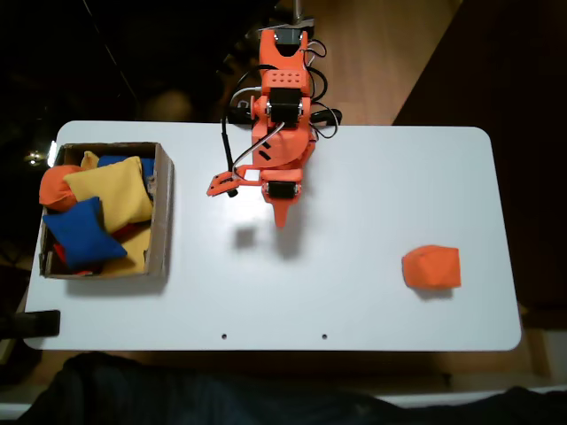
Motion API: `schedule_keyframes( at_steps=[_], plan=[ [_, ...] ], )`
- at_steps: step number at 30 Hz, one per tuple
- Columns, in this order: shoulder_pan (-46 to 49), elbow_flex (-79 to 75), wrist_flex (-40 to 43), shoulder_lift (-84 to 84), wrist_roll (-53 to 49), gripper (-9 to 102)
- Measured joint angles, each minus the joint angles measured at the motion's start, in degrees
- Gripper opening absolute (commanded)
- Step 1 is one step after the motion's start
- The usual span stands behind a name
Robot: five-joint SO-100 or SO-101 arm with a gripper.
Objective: Grasp a bag and put it in the box.
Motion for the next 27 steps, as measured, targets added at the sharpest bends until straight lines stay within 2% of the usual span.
schedule_keyframes(
  at_steps=[14, 27],
  plan=[
    [1.1, -6.2, 1.7, -6.4, 0.0, 0],
    [-0.4, -16.0, 6.9, -12.8, 0.3, 0]
  ],
)
